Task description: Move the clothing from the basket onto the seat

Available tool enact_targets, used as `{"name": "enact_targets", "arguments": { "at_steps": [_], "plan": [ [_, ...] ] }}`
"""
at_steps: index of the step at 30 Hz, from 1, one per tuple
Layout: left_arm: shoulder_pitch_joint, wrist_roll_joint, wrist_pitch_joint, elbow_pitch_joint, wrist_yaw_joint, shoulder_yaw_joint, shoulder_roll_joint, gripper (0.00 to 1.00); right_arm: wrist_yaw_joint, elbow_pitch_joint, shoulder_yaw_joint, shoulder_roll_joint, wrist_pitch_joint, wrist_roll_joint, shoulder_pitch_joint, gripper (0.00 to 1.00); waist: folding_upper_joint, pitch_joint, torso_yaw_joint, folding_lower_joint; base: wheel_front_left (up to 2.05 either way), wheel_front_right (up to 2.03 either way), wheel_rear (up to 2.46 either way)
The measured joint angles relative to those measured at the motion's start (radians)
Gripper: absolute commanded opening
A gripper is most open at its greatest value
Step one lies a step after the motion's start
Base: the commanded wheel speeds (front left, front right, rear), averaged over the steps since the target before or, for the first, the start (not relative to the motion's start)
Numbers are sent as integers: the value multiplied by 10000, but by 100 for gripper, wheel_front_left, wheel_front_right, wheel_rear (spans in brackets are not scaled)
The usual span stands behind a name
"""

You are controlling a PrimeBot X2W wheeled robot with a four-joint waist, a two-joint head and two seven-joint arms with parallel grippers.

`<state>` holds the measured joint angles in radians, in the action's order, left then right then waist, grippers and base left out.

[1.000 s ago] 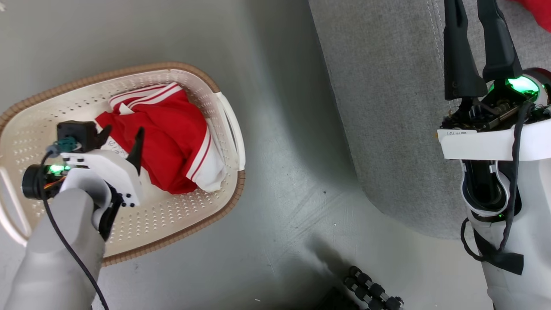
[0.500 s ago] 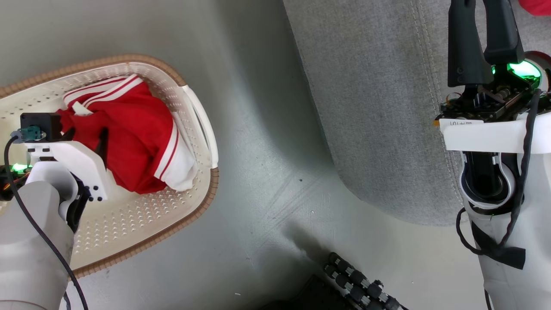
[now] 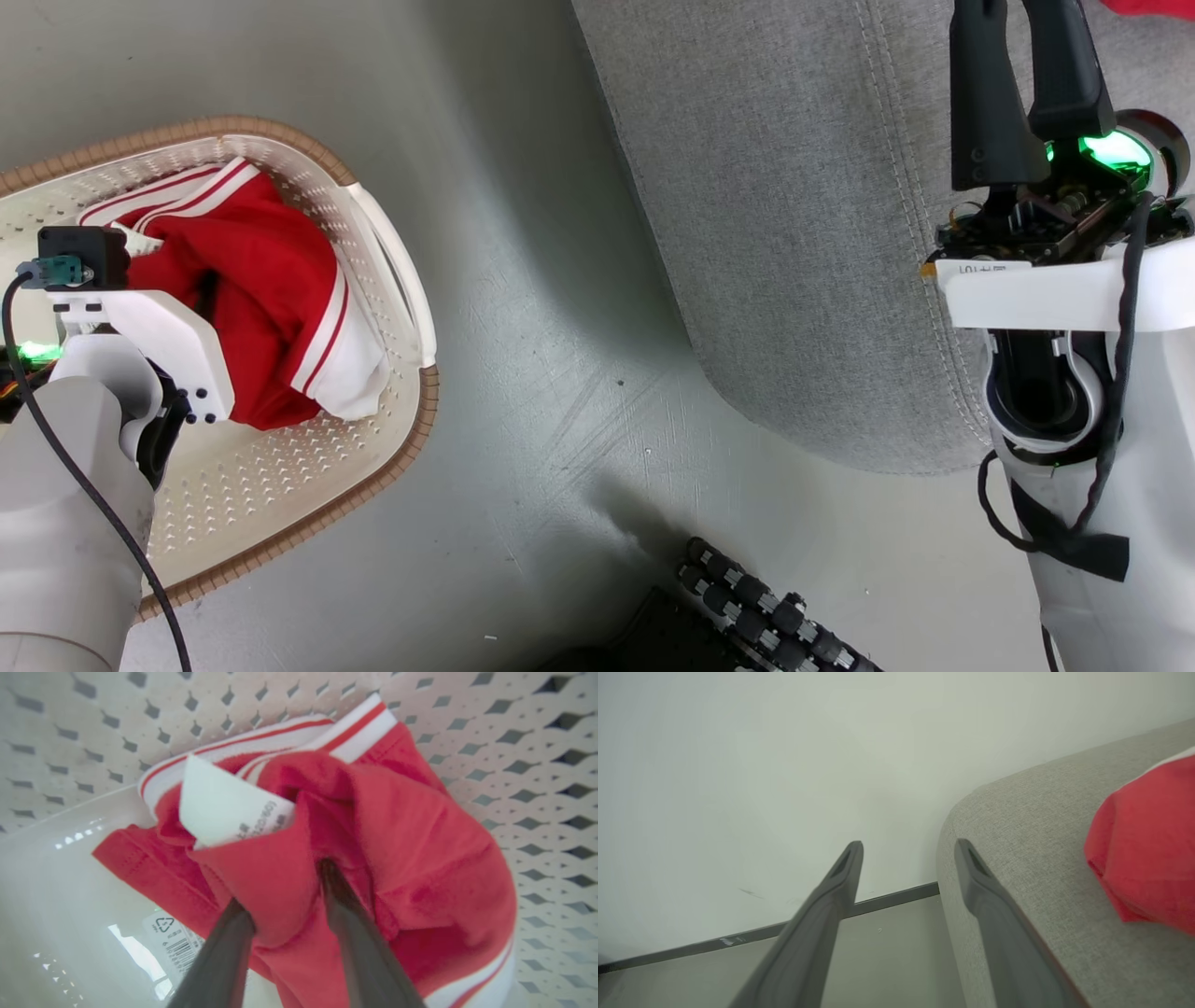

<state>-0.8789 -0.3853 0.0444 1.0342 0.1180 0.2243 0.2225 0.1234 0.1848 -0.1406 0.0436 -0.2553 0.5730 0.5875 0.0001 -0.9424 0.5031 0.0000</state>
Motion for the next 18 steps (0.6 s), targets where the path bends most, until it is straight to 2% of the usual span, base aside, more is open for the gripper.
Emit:
{"name": "enact_targets", "arguments": {
  "at_steps": [18],
  "plan": [
    [-5,-19,-527,134,81,385,-102,0,0,-42,209,0,0,347,205,100,0,402,-33,0,0,0,0]
  ]
}}
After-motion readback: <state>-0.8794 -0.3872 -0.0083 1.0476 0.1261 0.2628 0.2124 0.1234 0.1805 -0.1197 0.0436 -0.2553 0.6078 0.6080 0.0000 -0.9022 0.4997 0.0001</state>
